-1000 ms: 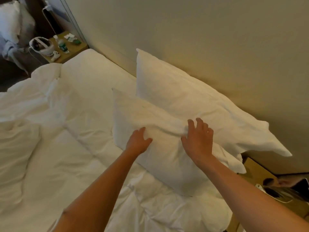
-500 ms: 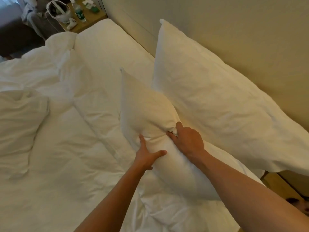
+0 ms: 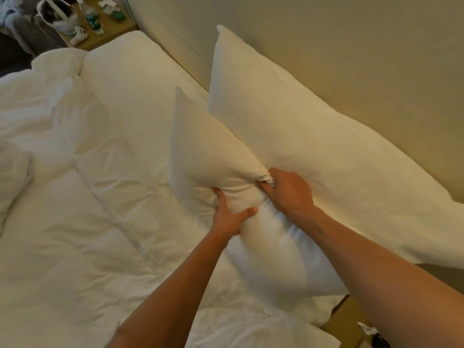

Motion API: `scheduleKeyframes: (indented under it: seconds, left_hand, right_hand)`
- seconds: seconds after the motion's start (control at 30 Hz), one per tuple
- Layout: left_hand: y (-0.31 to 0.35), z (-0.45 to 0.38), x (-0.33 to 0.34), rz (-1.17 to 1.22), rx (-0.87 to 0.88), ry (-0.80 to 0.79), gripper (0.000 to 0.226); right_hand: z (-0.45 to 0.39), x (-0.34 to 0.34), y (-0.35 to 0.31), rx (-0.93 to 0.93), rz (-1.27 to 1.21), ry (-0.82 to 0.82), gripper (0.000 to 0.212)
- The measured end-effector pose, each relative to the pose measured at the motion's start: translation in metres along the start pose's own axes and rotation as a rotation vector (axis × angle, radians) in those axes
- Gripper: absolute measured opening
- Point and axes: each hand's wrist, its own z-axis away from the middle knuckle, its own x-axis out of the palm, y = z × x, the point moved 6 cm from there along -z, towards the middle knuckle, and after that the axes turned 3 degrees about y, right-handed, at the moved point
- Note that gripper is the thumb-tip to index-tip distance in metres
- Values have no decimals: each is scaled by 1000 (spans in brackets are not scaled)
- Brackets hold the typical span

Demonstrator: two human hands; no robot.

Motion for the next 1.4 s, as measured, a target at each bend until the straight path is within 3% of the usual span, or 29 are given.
scheduleKeyframes:
  seconds: [0.17, 0.37, 0.5, 0.67, 0.77, 0.93, 1.1, 1.27, 1.4]
  left_hand:
    - [-39, 22, -41, -84, 12, -26, 131]
    - [-46, 56, -91, -91, 125, 21, 122]
    - [-28, 67, -112, -85, 237, 89, 125]
    - [-16, 61, -80, -164, 262, 35, 127]
    - [-42, 52, -49, -322, 155, -65, 124]
    - [-67, 50, -18, -412, 101, -82, 123]
    - [-64, 57, -4, -388, 73, -41, 127]
    - [-50, 66, 10, -337, 129, 8, 136]
    - [-50, 70, 33, -324, 97, 16, 138]
  right_hand:
    - [27, 24, -25, 30, -218, -50, 27]
    - [51, 22, -83, 16, -450, -85, 28]
    - [46, 2, -103, -23, -526, -31, 41]
    - [24, -15, -62, 3, -262, 10, 34]
    - [36, 8, -27, 26, 2, -89, 58]
    - [68, 25, -1, 57, 239, 73, 54]
    - [70, 34, 20, 10, 167, -75, 36]
    - [81, -3, 22, -118, -18, 73, 24]
    - [87, -4, 36, -62, 5, -12, 28]
